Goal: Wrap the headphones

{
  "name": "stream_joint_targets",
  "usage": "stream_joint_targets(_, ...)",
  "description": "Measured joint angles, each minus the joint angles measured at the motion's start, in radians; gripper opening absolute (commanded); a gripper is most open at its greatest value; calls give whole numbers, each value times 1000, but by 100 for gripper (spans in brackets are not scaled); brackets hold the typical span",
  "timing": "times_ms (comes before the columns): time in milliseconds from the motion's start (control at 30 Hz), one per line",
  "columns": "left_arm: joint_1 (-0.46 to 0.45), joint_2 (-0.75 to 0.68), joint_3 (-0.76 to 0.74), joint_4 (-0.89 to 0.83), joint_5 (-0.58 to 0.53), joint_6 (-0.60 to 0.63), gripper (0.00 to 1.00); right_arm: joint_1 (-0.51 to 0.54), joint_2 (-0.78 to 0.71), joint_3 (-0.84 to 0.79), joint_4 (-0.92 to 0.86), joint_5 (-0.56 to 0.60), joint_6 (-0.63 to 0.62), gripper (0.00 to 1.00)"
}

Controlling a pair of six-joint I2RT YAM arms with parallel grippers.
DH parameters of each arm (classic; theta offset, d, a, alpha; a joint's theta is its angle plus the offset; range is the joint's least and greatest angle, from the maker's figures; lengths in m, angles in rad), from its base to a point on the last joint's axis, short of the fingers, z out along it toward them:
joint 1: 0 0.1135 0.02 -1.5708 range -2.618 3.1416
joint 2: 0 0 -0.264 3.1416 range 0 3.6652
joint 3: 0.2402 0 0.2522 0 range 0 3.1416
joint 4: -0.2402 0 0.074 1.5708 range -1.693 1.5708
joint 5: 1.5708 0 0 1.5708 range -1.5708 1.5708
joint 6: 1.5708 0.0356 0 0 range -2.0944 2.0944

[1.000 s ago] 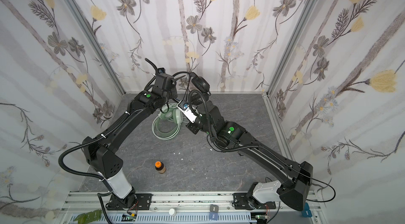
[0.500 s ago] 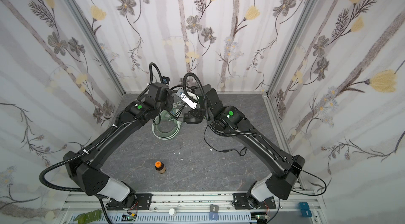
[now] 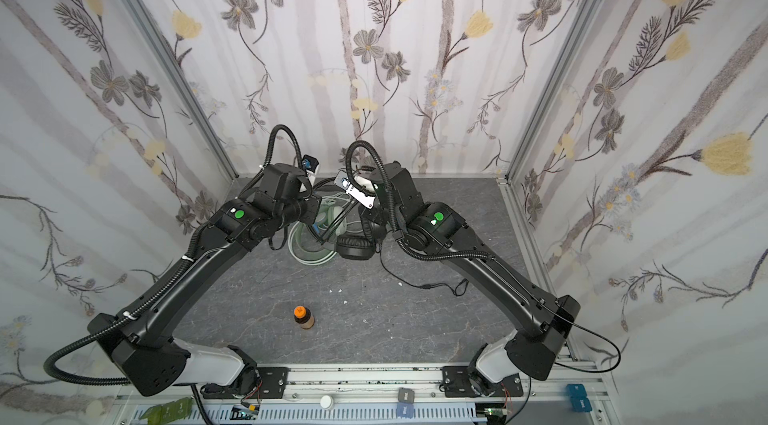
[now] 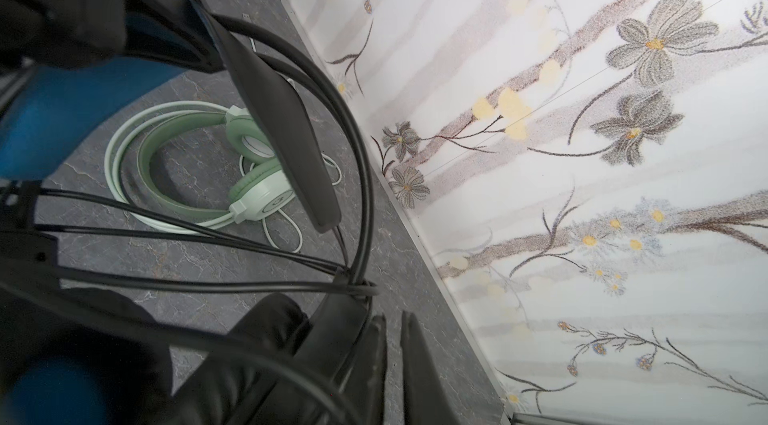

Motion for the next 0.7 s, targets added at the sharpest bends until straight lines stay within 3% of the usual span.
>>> stream_joint_targets(700, 2, -89, 11, -55, 212, -14, 0, -106, -82, -140, 74, -33, 17, 19)
